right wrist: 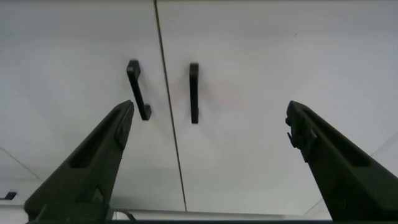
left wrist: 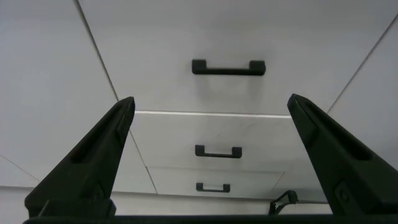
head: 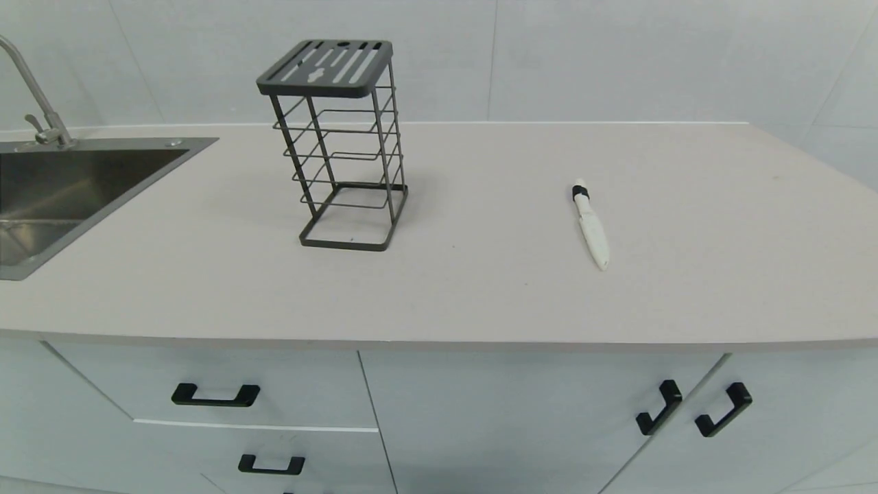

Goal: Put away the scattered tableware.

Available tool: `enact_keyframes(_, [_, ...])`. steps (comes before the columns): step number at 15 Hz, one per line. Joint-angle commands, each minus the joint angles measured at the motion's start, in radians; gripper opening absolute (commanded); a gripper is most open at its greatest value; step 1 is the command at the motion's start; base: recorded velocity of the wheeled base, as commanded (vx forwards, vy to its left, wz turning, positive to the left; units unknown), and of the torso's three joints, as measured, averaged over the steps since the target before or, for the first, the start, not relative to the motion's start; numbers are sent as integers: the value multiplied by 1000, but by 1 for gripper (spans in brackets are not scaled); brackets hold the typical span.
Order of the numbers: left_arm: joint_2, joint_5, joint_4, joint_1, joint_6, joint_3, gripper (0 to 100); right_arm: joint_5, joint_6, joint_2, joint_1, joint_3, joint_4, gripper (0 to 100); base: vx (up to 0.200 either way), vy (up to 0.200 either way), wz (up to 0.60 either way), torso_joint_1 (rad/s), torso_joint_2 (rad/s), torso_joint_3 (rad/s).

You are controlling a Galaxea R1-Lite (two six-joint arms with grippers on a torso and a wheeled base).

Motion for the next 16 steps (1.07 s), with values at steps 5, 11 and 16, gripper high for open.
enact_keyframes(5, [1,1,1,0,0,0,100,0,0,2,0,0,0,100,0,0,0,258,-487,-226])
enact_keyframes(11, [3,-1,1,0,-2,0,100,0,0,0,0,0,0,100,0,0,0,297,-513,-243])
enact_keyframes(16, [1,1,1,0,-2,0,100,0,0,0,0,0,0,100,0,0,0,293,-549,-267])
